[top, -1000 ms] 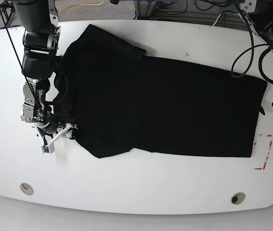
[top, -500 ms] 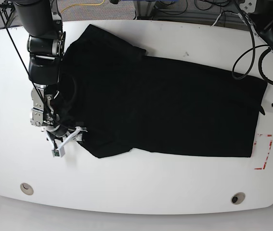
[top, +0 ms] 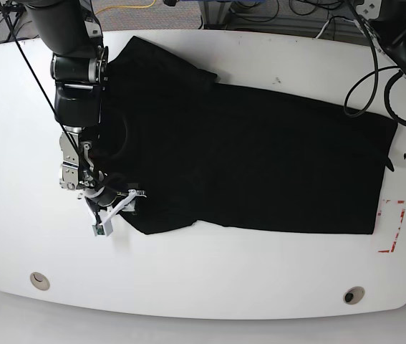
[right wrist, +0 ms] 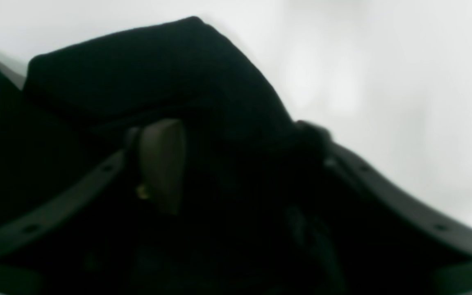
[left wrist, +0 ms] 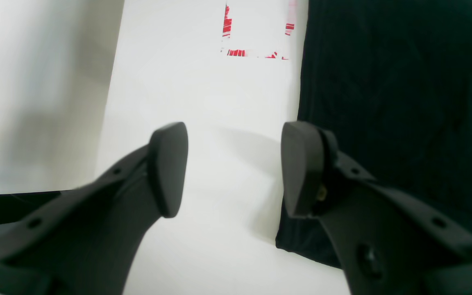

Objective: Fold the T-shirt properly

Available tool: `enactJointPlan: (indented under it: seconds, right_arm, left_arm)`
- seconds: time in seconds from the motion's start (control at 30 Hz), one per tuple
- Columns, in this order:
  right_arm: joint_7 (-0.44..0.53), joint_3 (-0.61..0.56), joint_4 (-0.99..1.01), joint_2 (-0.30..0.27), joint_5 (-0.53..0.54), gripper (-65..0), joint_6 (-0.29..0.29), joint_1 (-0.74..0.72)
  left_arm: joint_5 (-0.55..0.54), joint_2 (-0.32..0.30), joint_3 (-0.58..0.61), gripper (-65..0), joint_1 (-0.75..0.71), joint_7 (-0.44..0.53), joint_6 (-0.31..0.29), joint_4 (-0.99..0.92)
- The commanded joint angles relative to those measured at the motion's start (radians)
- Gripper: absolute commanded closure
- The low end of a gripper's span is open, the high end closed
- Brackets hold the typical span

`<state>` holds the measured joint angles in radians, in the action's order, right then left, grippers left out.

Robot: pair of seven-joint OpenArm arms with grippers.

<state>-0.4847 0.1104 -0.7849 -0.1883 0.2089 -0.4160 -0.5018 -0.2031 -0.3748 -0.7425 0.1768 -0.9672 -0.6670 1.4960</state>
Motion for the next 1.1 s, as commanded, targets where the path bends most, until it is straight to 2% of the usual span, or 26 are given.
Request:
enactJointPlan:
  seconds: [0.0, 0.13, 0.17, 0.47, 0.6, 0.87, 1.07]
  right_arm:
    - [-0.007, 0.001, -0.011, -0.003, 0.002, -20.0, -0.005, -0.024]
    - [0.011, -0.001, -0.011, -0.003, 0.002, -2.5, -0.004, -0.025]
    - [0.011, -0.001, -0.011, -0.003, 0.002, 0.0, -0.004, -0.025]
    - [0.011, 0.001, -0.011, -0.012, 0.001, -0.3, -0.002, -0.085]
    - [0.011, 0.001, -0.008, -0.041, 0.001, -0.3, -0.002, -0.117]
    - [0.011, -0.001, -0.008, -0.058, -0.001, -0.6, -0.002, -0.176]
    - [0.011, -0.001, -0.009, -0.067, -0.055, -1.0, -0.002, -0.197]
  left_arm:
    - [-0.011, -0.023, -0.002, -34.4, 0.016, 0.024, 0.000, 0.015]
    - [-0.011, -0.023, -0.001, -34.4, 0.016, 0.024, 0.000, 0.015]
    - [-0.011, -0.023, -0.001, -34.4, 0.016, 0.024, 0.000, 0.015]
    - [-0.011, -0.023, 0.004, -34.4, 0.014, 0.024, 0.000, 0.013]
    - [-0.011, -0.023, 0.004, -34.4, 0.014, 0.024, 0.000, 0.013]
    - [-0.011, -0.023, 0.007, -34.4, -0.009, 0.024, 0.000, 0.013]
    - [-0.011, -0.006, 0.007, -34.4, -0.013, 0.024, 0.000, 0.013]
